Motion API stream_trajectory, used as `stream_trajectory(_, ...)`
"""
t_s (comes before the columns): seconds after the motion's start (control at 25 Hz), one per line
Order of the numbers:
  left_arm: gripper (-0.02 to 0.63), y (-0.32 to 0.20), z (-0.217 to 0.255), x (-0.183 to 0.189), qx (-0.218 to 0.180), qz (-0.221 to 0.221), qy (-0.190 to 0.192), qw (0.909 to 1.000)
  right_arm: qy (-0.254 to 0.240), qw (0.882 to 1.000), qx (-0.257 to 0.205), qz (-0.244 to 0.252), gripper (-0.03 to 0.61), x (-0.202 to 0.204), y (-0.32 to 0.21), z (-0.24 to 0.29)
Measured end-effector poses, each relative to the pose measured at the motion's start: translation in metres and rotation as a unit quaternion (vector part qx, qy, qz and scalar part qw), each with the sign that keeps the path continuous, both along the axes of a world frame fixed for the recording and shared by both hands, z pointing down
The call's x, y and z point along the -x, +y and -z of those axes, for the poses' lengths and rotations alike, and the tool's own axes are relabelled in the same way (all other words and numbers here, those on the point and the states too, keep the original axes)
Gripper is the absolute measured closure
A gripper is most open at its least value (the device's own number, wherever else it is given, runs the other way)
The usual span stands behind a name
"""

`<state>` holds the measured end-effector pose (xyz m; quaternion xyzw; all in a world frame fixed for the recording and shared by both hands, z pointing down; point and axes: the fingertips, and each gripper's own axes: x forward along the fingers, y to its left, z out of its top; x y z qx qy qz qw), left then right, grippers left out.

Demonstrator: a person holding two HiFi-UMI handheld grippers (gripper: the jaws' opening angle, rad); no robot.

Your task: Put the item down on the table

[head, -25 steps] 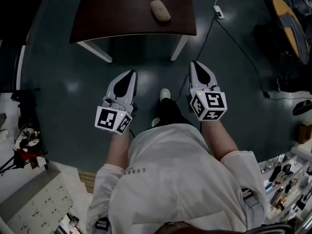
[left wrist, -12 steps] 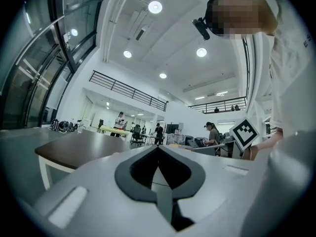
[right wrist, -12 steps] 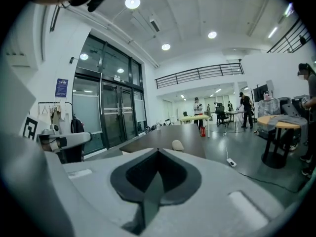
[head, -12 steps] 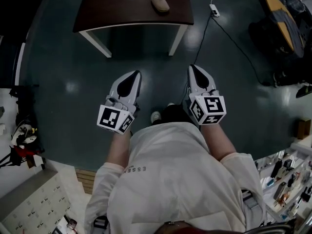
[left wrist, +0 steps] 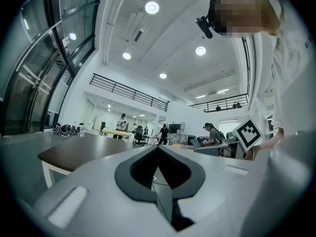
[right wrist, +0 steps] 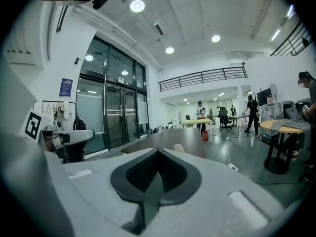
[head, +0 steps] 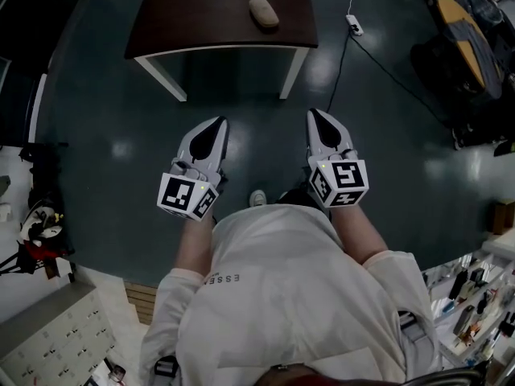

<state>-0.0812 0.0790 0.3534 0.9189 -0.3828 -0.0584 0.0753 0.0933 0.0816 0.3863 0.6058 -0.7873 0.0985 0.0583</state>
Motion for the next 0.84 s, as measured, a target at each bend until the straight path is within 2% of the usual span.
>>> stream_trajectory(0.52, 0.597, 0.002, 0.002, -0.012, 0.001, -0.001, -0.001, 1.0, 0.002, 1.0, 0.002, 0.002, 0.589, -0.007, 0.005, 0.001)
stream_trajectory(0.84, 0.597, 0.002, -0.015, -0.01, 0.006, 0.0, -0.002, 1.0, 0.003, 1.0, 0.016, -0.008, 0.589, -0.015, 0.008, -0.009)
